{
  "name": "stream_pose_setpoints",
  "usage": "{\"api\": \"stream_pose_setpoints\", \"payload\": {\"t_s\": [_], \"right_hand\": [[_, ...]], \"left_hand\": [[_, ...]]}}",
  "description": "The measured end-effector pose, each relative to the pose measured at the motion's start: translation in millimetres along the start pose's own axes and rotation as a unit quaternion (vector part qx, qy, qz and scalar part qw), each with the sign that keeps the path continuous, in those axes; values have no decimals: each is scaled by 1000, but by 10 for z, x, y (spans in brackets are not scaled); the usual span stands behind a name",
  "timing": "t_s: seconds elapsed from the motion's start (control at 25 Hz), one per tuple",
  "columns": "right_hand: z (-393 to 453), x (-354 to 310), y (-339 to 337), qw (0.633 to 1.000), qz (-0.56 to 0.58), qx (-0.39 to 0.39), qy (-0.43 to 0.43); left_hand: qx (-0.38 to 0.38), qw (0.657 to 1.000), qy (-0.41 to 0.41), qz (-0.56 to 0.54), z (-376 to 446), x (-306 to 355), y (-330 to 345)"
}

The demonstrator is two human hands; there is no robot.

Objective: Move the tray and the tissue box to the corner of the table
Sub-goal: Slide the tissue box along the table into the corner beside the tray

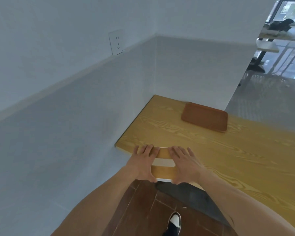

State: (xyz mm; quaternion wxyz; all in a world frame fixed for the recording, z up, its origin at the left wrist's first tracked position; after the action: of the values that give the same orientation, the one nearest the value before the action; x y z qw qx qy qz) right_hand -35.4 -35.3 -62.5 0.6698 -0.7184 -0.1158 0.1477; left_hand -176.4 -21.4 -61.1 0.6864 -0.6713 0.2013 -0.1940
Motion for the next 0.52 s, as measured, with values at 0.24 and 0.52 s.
{"api": "stream_pose_setpoints", "payload": {"t_s": [0.24, 0.52], "right_hand": [[758, 244, 62, 1000, 14, -1, -14], [1574, 865, 103, 999, 36, -27, 2]], "left_hand": [[-18, 1000, -23, 4, 594, -450, 137], [-73, 997, -23, 12, 1602, -721, 215]]}}
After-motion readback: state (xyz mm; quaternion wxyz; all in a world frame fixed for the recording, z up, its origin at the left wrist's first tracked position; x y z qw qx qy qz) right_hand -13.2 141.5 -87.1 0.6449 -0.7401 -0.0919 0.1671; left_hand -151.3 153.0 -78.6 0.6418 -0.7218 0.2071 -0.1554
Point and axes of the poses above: each hand's wrist, its own z-axis towards the middle knuckle, its own y-axis out of the palm, x = y × z, the point moved 9 cm from there along z, towards the middle knuckle, and after that the axes turned 9 degrees about x, right-handed, at the moved point
